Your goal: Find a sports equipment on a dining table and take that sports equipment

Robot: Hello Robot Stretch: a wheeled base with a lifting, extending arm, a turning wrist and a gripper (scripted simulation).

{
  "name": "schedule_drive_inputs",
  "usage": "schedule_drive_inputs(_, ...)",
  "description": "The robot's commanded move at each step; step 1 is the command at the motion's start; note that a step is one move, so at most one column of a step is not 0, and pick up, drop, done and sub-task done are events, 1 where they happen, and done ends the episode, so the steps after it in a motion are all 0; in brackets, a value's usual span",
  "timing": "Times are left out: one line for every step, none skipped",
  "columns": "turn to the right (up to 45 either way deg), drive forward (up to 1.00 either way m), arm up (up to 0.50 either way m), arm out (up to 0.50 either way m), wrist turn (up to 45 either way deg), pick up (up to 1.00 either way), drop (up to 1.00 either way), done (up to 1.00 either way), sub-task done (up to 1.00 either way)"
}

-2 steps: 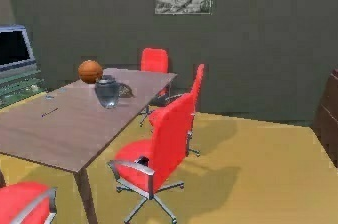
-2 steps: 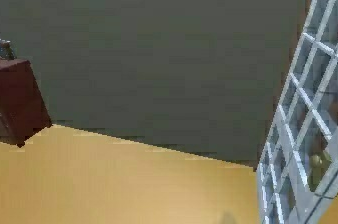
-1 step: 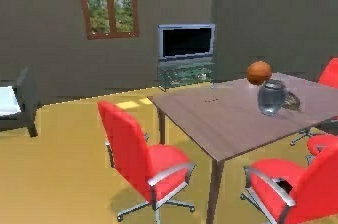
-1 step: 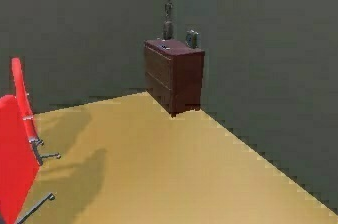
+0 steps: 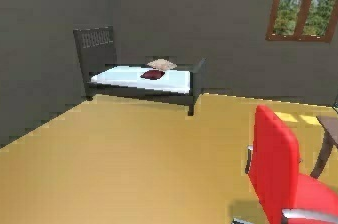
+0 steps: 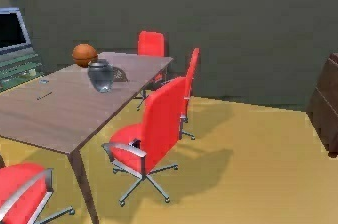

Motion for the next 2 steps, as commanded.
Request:
schedule_drive_inputs(-9.0, 0.00, 0.00, 0.00, 0.0, 0.00, 0.00, 0.00, 0.00)
schedule_drive_inputs(0.0, 0.95, 0.00, 0.00, 0.0, 0.00, 0.00, 0.00, 0.00)
